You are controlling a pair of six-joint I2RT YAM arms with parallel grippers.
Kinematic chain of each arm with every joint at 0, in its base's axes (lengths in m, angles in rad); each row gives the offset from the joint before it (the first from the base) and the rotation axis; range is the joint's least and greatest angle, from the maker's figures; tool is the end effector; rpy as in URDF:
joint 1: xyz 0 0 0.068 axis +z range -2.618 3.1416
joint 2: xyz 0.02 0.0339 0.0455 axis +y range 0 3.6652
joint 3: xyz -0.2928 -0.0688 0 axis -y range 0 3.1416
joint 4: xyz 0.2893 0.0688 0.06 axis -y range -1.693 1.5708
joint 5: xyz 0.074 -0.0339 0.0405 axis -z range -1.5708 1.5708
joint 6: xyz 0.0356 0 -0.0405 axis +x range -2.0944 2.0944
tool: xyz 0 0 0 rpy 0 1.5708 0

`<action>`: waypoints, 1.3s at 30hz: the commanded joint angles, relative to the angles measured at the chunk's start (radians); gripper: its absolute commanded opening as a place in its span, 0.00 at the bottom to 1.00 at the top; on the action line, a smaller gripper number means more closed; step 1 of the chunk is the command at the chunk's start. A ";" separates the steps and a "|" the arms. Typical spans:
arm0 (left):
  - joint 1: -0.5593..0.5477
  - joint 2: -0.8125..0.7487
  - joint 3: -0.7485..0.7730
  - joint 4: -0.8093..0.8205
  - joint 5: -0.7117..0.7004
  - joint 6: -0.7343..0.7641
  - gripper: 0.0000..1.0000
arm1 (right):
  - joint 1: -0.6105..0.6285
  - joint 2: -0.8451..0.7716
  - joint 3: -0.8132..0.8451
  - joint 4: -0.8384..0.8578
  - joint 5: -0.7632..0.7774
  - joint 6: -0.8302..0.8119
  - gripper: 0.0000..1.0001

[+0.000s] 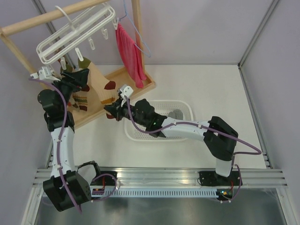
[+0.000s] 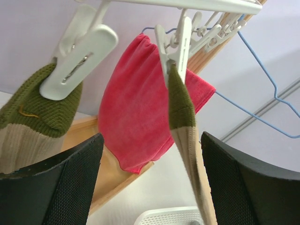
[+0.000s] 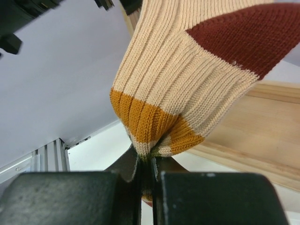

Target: Remove the socks clipped to the hanger

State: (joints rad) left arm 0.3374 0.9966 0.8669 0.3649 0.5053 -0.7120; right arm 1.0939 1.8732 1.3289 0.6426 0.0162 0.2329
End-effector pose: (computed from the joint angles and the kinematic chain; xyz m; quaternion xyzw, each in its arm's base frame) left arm 0.2490 0.0691 0.4059 -0.1305 0.6173 -0.2937 0.7181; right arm 0.2277 0.4394 0.3053 -0.2748 0.6127 0.4520 0.5872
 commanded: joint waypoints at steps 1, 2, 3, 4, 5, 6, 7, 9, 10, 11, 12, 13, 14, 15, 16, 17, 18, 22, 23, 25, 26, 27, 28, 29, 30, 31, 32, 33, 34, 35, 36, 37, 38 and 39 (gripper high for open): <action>0.029 0.031 -0.016 0.185 0.088 -0.096 0.87 | 0.003 -0.074 -0.011 -0.011 -0.001 -0.015 0.01; 0.032 0.055 -0.016 0.215 0.111 -0.131 0.87 | 0.003 -0.078 -0.010 -0.018 -0.004 -0.015 0.01; 0.032 0.068 -0.014 0.239 0.122 -0.150 0.87 | 0.003 -0.083 -0.010 -0.029 -0.007 -0.014 0.01; 0.032 0.079 -0.012 0.285 0.133 -0.174 0.87 | 0.003 -0.094 -0.011 -0.034 -0.010 -0.012 0.01; 0.032 0.091 -0.012 0.305 0.150 -0.210 0.87 | 0.003 -0.098 -0.011 -0.041 -0.012 -0.012 0.01; 0.032 0.091 -0.012 0.316 0.153 -0.221 0.87 | 0.004 -0.104 -0.011 -0.050 -0.012 -0.012 0.01; 0.032 0.091 -0.012 0.324 0.151 -0.228 0.87 | 0.004 -0.114 -0.016 -0.054 -0.013 -0.014 0.01; 0.032 0.093 -0.008 0.330 0.144 -0.233 0.87 | 0.003 -0.124 -0.025 -0.057 -0.013 -0.014 0.01; 0.032 0.094 -0.006 0.333 0.148 -0.236 0.87 | 0.003 -0.128 -0.027 -0.055 -0.015 -0.014 0.01; 0.032 0.105 -0.008 0.357 0.153 -0.256 0.87 | 0.004 -0.129 -0.028 -0.057 -0.015 -0.012 0.01; 0.032 0.112 -0.008 0.376 0.157 -0.271 0.87 | 0.004 -0.132 -0.030 -0.057 -0.013 -0.010 0.01; 0.032 0.119 -0.011 0.393 0.157 -0.286 0.87 | 0.004 -0.134 -0.034 -0.057 -0.015 -0.009 0.01; 0.032 0.123 -0.012 0.413 0.150 -0.306 0.87 | 0.004 -0.138 -0.037 -0.054 -0.040 -0.004 0.01; 0.032 0.128 -0.012 0.414 0.139 -0.311 0.87 | 0.004 -0.146 -0.048 -0.049 -0.041 -0.003 0.01; 0.032 0.128 -0.011 0.416 0.125 -0.313 0.87 | 0.004 -0.152 -0.054 -0.047 -0.042 0.000 0.01; 0.031 0.129 -0.002 0.416 0.122 -0.314 0.87 | 0.004 -0.157 -0.060 -0.046 -0.042 -0.001 0.01; 0.032 0.134 0.006 0.408 0.121 -0.314 0.87 | 0.006 -0.169 -0.071 -0.046 -0.041 -0.001 0.01; 0.029 0.154 0.047 0.382 0.101 -0.310 0.88 | 0.006 -0.187 -0.085 -0.046 -0.059 0.005 0.01; 0.029 0.160 0.067 0.376 0.101 -0.310 0.87 | 0.008 -0.190 -0.085 -0.047 -0.064 0.006 0.01; 0.031 0.180 0.084 0.374 0.095 -0.320 0.88 | 0.011 -0.198 -0.086 -0.049 -0.070 0.006 0.01; 0.029 0.183 0.098 0.373 0.091 -0.322 0.88 | 0.012 -0.198 -0.086 -0.052 -0.070 0.003 0.01; 0.028 0.186 0.104 0.373 0.085 -0.322 0.88 | 0.015 -0.201 -0.088 -0.052 -0.071 0.005 0.01; 0.026 0.189 0.110 0.367 0.075 -0.322 0.87 | 0.017 -0.203 -0.091 -0.052 -0.073 0.005 0.01; 0.025 0.189 0.124 0.362 0.069 -0.320 0.87 | 0.017 -0.206 -0.092 -0.052 -0.071 0.005 0.01; 0.022 0.191 0.133 0.355 0.064 -0.314 0.88 | 0.017 -0.207 -0.096 -0.054 -0.071 0.005 0.01; 0.014 0.189 0.150 0.330 0.047 -0.298 0.87 | 0.020 -0.207 -0.096 -0.054 -0.071 0.005 0.01; 0.011 0.191 0.159 0.316 0.039 -0.288 0.87 | 0.021 -0.207 -0.097 -0.054 -0.071 0.005 0.01; 0.008 0.189 0.167 0.306 0.030 -0.278 0.87 | 0.023 -0.210 -0.102 -0.054 -0.071 0.005 0.01; 0.006 0.192 0.173 0.296 0.016 -0.264 0.87 | 0.027 -0.212 -0.103 -0.054 -0.071 0.005 0.01; 0.005 0.203 0.190 0.286 0.015 -0.259 0.87 | 0.027 -0.215 -0.105 -0.052 -0.071 0.005 0.01; 0.003 0.211 0.199 0.282 0.015 -0.256 0.87 | 0.032 -0.220 -0.108 -0.054 -0.073 0.005 0.01; 0.002 0.220 0.216 0.279 0.021 -0.256 0.87 | 0.034 -0.223 -0.109 -0.054 -0.071 0.002 0.01; 0.003 0.226 0.222 0.278 0.019 -0.254 0.87 | 0.037 -0.224 -0.111 -0.055 -0.071 0.000 0.01; 0.003 0.237 0.227 0.275 0.018 -0.253 0.86 | 0.037 -0.229 -0.114 -0.057 -0.073 -0.001 0.01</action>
State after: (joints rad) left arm 0.3428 1.2076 1.0401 0.6502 0.5488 -0.9951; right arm 1.1175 1.6997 1.2243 0.5659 -0.0334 0.2348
